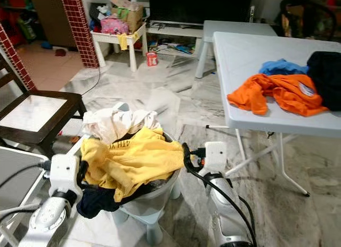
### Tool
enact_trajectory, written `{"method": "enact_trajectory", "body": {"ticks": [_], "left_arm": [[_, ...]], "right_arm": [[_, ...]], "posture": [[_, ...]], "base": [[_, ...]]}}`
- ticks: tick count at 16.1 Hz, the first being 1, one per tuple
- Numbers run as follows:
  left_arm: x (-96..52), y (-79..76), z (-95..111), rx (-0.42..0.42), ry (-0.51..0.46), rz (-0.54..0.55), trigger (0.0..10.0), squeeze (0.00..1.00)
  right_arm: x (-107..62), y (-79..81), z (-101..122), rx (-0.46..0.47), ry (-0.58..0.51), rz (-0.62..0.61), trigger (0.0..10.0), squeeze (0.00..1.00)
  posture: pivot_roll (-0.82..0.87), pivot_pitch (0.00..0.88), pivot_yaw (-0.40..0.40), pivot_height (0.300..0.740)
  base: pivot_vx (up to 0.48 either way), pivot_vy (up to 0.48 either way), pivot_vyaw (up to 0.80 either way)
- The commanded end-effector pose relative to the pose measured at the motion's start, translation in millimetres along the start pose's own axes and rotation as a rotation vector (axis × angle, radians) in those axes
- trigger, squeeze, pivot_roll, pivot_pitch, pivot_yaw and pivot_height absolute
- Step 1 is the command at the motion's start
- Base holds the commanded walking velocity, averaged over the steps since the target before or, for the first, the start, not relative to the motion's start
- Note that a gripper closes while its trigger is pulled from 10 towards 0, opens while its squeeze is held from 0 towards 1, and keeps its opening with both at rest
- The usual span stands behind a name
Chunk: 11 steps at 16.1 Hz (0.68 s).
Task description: Hang hanger
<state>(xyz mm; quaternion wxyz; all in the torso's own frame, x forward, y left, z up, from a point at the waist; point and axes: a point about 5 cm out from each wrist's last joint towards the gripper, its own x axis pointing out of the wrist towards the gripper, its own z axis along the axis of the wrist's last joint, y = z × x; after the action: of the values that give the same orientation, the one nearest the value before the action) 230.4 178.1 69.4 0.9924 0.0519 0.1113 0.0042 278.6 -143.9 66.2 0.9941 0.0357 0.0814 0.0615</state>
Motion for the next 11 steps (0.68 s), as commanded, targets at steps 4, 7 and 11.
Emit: {"method": "enact_trajectory", "body": {"ticks": [4,7,11], "left_arm": [[1.2,1.0,-5,-0.046,0.029,-0.088,10.0,0.0],[8.6,-8.0,4,-0.057,0.0,-0.165,10.0,0.0],[15.9,-9.8,13,-0.068,-0.008,-0.256,10.0,0.0]], "right_arm": [[-7.2,-8.6,0,0.054,0.006,-0.088,10.0,0.0],[-8.9,-6.7,-2,0.074,0.02,-0.108,10.0,0.0],[-6.9,-6.6,-4,0.107,0.009,-0.156,10.0,0.0]], "posture": [[-0.05,0.0,0.044,0.74],[-0.06,0.0,0.082,0.74],[-0.06,0.0,0.148,0.74]], "base": [[0.0,0.0,0.0],[0.0,0.0,-0.53],[0.0,0.0,-0.8]]}}
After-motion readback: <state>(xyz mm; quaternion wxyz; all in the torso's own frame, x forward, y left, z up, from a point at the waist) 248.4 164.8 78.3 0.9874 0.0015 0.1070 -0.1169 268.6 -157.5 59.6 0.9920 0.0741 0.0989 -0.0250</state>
